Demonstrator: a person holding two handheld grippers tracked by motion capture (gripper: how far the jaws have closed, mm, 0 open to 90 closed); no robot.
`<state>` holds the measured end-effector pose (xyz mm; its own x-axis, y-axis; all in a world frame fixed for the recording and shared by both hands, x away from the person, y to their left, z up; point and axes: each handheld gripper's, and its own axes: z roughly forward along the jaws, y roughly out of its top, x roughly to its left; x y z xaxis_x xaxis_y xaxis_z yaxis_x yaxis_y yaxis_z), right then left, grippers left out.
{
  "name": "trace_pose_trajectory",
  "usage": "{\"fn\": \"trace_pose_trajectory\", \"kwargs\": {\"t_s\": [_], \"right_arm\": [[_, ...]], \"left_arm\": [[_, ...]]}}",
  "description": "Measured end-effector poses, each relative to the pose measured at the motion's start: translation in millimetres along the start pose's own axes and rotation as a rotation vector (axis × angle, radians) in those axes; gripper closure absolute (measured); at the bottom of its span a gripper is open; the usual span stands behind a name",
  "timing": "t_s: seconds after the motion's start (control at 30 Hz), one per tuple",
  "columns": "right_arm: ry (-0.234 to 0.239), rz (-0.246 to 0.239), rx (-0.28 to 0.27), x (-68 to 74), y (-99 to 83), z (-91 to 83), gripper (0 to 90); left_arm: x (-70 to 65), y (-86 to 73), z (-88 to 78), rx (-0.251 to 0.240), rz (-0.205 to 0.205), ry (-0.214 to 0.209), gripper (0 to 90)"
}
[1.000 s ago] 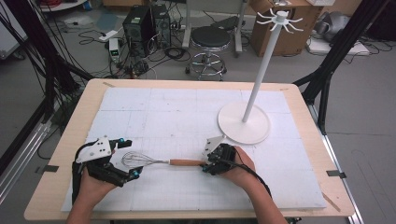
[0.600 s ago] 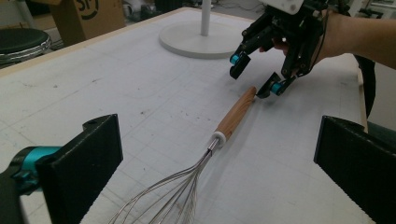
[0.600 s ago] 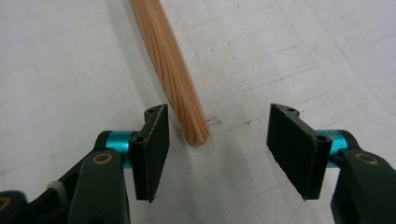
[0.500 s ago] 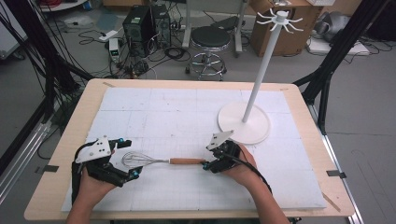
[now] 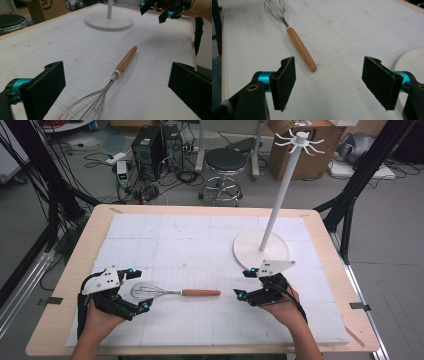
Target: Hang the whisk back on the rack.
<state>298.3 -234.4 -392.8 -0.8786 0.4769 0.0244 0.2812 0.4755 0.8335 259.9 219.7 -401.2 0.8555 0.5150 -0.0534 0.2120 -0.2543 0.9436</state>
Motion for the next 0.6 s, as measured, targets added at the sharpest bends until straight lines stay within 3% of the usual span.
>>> {"fn": "trace_pose_trajectory", "kwargs": {"t_s": [0.23,0.6], "right_arm": [[-0.010,0.040,-0.063,-6.1,-5.9,-14.4,25.4],[-0.013,0.018,-0.112,-7.0,-5.9,-28.7,23.6]], "left_arm": [[-1.4,1.5,1.6,0.000,0.007,-0.010,1.7],[-2.8,2.4,4.3,0.003,0.009,-0.025,1.7]]}}
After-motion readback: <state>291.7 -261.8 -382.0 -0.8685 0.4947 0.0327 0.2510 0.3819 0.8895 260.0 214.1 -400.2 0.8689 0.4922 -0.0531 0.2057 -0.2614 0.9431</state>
